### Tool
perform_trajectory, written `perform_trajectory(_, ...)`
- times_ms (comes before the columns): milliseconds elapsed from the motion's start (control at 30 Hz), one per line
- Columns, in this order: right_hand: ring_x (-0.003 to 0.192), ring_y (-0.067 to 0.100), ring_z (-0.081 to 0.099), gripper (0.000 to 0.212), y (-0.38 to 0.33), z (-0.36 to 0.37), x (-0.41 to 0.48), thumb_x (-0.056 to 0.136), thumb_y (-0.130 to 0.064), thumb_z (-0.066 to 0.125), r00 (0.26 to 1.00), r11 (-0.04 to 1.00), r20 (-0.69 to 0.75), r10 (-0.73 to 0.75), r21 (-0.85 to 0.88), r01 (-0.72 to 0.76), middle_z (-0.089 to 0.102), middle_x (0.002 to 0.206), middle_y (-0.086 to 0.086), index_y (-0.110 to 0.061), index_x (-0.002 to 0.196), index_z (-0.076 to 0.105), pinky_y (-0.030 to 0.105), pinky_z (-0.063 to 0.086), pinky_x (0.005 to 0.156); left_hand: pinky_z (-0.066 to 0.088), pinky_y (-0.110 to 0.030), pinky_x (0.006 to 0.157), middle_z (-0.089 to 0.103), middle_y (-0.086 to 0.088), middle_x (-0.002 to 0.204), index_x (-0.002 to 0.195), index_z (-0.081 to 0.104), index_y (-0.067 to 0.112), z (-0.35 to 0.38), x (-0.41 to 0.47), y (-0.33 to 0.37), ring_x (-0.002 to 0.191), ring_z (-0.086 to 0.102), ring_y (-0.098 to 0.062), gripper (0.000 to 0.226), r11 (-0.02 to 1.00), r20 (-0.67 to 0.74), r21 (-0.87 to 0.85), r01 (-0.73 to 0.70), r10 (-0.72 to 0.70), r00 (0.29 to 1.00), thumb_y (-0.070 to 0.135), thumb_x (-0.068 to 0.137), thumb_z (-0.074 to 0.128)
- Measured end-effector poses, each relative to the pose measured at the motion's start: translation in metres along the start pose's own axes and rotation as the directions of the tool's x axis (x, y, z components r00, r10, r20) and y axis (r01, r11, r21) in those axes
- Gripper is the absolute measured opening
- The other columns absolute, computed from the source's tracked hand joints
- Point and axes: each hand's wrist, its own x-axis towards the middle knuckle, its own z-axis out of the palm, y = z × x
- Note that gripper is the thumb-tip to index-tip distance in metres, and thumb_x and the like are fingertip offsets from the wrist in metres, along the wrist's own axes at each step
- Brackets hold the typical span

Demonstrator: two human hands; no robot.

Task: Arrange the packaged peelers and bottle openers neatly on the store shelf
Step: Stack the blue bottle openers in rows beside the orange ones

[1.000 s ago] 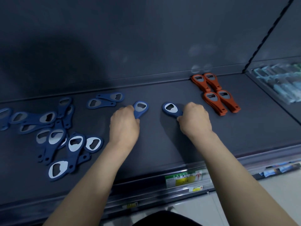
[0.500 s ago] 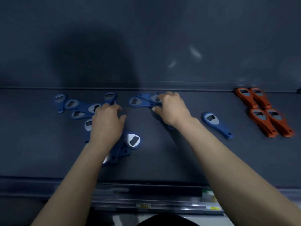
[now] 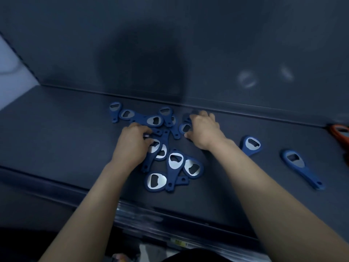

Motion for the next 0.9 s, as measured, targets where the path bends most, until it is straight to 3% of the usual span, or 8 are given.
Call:
perform_trajectory(100, 0.123, 0.033, 0.030, 0.044, 0.002, -0.002, -0.003, 0.087, -0.031, 0.064, 1.000, 0.998, 0.013, 0.019, 0.062, -0.019, 0.036, 0.132, 0.014, -0.009, 0.122, 0.049, 0.039, 0.036, 0.101, 0.038, -0.034, 0.088, 0.053, -0.015, 0.113, 0.106, 0.065, 0.007, 0.001, -0.001, 0.000, 0.107, 0.047, -0.033, 0.025, 0.999, -0.061, 0.012, 0.030, -0.030, 0.998, 0.023, 0.087, 0.063)
perform_trajectory(167, 0.123, 0.032, 0.029, 0.049, 0.003, -0.004, -0.006, 0.086, -0.032, 0.066, 0.999, 0.994, 0.017, 0.027, 0.107, -0.029, 0.034, 0.131, 0.013, -0.009, 0.125, 0.048, 0.038, 0.038, 0.099, 0.042, -0.041, 0.084, 0.052, -0.016, 0.107, 0.098, 0.062, 0.004, 0.000, -0.007, 0.004, 0.103, 0.049, -0.035, 0.035, 0.995, -0.114, 0.052, 0.080, -0.073, 0.991, 0.036, 0.084, 0.064)
perform_trajectory(267, 0.123, 0.031, 0.030, 0.050, 0.003, -0.006, -0.010, 0.085, -0.029, 0.068, 0.999, 0.991, 0.038, 0.031, 0.126, -0.035, 0.035, 0.130, 0.013, -0.008, 0.125, 0.048, 0.036, 0.038, 0.095, 0.042, -0.037, 0.070, 0.054, -0.011, 0.095, 0.089, 0.056, 0.007, -0.002, -0.016, 0.008, 0.092, 0.053, -0.031, 0.049, 0.983, -0.050, 0.134, 0.129, -0.123, 0.991, 0.050, 0.073, 0.071)
perform_trajectory(433, 0.117, 0.030, 0.045, 0.053, 0.003, -0.011, -0.018, 0.081, -0.021, 0.073, 0.996, 0.994, 0.094, 0.007, 0.109, -0.017, 0.040, 0.130, 0.013, -0.007, 0.126, 0.049, 0.035, 0.043, 0.091, 0.026, -0.032, 0.050, 0.044, -0.004, 0.068, 0.060, 0.036, 0.012, -0.002, -0.019, 0.012, 0.068, 0.045, -0.026, 0.050, 0.985, 0.008, 0.119, 0.126, -0.127, 0.992, 0.041, 0.069, 0.075)
perform_trajectory(533, 0.096, 0.028, 0.057, 0.045, 0.006, -0.012, -0.021, 0.081, -0.023, 0.074, 0.994, 0.982, 0.109, -0.008, 0.191, -0.013, 0.053, 0.116, 0.011, -0.008, 0.120, 0.055, 0.033, 0.049, 0.080, 0.034, -0.031, 0.056, 0.054, -0.005, 0.079, 0.068, 0.049, 0.010, -0.003, -0.024, 0.017, 0.073, 0.051, -0.025, 0.034, 0.997, -0.025, 0.041, 0.067, -0.066, 0.997, 0.033, 0.070, 0.073)
perform_trajectory(633, 0.078, 0.023, 0.058, 0.035, 0.009, -0.010, -0.025, 0.084, -0.019, 0.070, 0.994, 0.953, 0.100, -0.044, 0.303, 0.011, 0.057, 0.101, 0.006, -0.012, 0.117, 0.060, 0.030, 0.051, 0.073, 0.046, -0.035, 0.067, 0.062, -0.003, 0.085, 0.085, 0.059, 0.008, -0.007, -0.034, 0.026, 0.079, 0.057, -0.023, 0.027, 0.996, -0.045, -0.071, 0.044, -0.047, 0.998, 0.030, 0.074, 0.069)
perform_trajectory(767, 0.087, 0.023, 0.059, 0.037, 0.008, -0.009, -0.031, 0.080, -0.037, 0.072, 0.998, 0.964, 0.057, -0.004, 0.267, -0.011, 0.059, 0.095, 0.002, -0.012, 0.106, 0.062, 0.034, 0.051, 0.078, 0.050, -0.037, 0.070, 0.062, -0.005, 0.082, 0.093, 0.060, 0.006, -0.005, -0.047, 0.042, 0.079, 0.058, -0.023, 0.037, 0.998, -0.013, -0.067, 0.009, -0.010, 1.000, 0.038, 0.077, 0.068)
perform_trajectory(900, 0.087, 0.025, 0.052, 0.052, 0.000, -0.009, -0.040, 0.078, -0.047, 0.070, 0.994, 0.993, 0.097, 0.057, 0.097, -0.066, 0.051, 0.095, 0.004, -0.009, 0.109, 0.051, 0.031, 0.040, 0.068, 0.044, -0.033, 0.062, 0.061, -0.006, 0.084, 0.085, 0.054, 0.006, 0.010, -0.058, 0.051, 0.077, 0.056, -0.023, 0.039, 0.999, 0.056, 0.042, 0.002, -0.004, 0.998, 0.042, 0.077, 0.068)
